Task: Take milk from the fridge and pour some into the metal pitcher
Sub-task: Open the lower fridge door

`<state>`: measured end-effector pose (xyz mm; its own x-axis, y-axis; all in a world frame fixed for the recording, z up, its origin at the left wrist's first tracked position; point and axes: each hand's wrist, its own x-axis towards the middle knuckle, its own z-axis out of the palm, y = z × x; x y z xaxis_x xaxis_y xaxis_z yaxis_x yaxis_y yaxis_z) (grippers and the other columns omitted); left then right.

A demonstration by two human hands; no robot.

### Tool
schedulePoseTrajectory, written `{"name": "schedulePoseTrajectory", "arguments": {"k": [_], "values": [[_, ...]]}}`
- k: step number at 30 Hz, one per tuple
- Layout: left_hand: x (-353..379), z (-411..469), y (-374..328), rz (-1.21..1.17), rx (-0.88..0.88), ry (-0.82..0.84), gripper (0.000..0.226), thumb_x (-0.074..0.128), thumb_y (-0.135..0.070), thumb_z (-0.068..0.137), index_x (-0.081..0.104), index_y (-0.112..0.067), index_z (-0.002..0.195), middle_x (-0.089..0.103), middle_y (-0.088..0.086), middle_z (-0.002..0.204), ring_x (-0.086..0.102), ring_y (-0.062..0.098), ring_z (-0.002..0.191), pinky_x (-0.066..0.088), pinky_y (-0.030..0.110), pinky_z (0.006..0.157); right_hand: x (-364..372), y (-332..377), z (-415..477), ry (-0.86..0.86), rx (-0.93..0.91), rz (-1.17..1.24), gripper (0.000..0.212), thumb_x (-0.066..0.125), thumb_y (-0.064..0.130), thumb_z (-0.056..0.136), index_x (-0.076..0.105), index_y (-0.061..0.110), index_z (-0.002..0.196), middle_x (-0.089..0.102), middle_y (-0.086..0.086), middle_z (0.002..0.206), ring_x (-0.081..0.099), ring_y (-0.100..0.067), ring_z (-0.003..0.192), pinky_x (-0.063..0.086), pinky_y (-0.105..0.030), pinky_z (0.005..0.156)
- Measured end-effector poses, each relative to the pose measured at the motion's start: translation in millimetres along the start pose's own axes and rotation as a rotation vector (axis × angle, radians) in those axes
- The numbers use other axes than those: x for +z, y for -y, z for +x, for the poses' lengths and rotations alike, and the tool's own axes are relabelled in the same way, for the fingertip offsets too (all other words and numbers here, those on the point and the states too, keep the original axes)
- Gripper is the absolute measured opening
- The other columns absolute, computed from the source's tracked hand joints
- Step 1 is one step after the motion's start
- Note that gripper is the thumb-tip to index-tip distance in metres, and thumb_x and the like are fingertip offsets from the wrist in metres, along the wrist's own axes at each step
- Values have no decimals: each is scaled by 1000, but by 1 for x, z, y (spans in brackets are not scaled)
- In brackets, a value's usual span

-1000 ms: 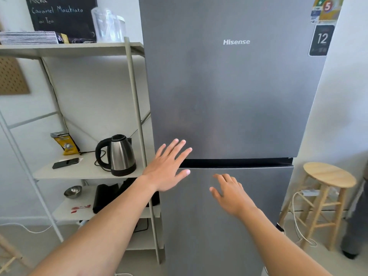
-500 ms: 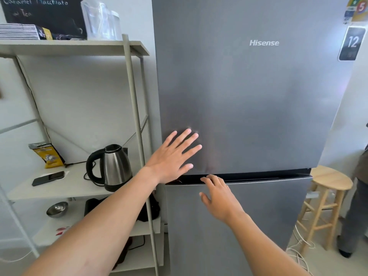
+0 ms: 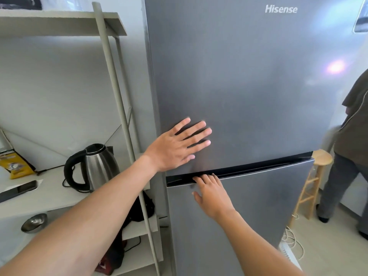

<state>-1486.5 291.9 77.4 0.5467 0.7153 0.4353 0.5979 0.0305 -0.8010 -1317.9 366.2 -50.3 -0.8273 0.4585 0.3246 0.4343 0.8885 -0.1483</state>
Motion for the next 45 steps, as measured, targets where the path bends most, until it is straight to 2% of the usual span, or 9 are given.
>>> {"name": "schedulePoseTrajectory", "arguments": {"k": [4,7,14,24,45], "values": [[6,2,3,-3,6,-111,52,48,-36,101,43,-22,151,33,6,160,30,30,148,27,54,118,5,0,6,-68,10,28,31,56,26,95,61,10,122,59,-7,113,55,-30,107,37,-37,107],[10,2,1,-10,-2,-161,49,48,-35,101,47,-21,148,38,6,158,34,30,146,31,54,116,2,1,8,-63,7,31,30,57,25,95,62,9,120,60,-8,110,55,-30,103,42,-37,100],[12,2,-2,-6,-21,-188,49,47,-38,101,48,-22,148,38,5,158,35,29,146,34,53,115,-4,2,8,-15,27,28,32,49,27,100,59,12,125,56,-5,119,48,-25,113,35,-29,99],[11,1,-5,23,-39,-180,51,47,-45,101,47,-24,149,38,3,158,36,28,146,35,52,115,-7,7,8,16,87,74,35,49,29,100,56,15,131,55,-3,122,46,-22,117,40,-30,93],[12,3,-6,50,-64,-176,55,51,-49,98,45,-27,149,40,1,157,38,24,145,37,49,112,-12,-4,7,-28,-37,93,36,49,28,99,58,13,130,58,-5,121,49,-24,114,35,-29,100]]}}
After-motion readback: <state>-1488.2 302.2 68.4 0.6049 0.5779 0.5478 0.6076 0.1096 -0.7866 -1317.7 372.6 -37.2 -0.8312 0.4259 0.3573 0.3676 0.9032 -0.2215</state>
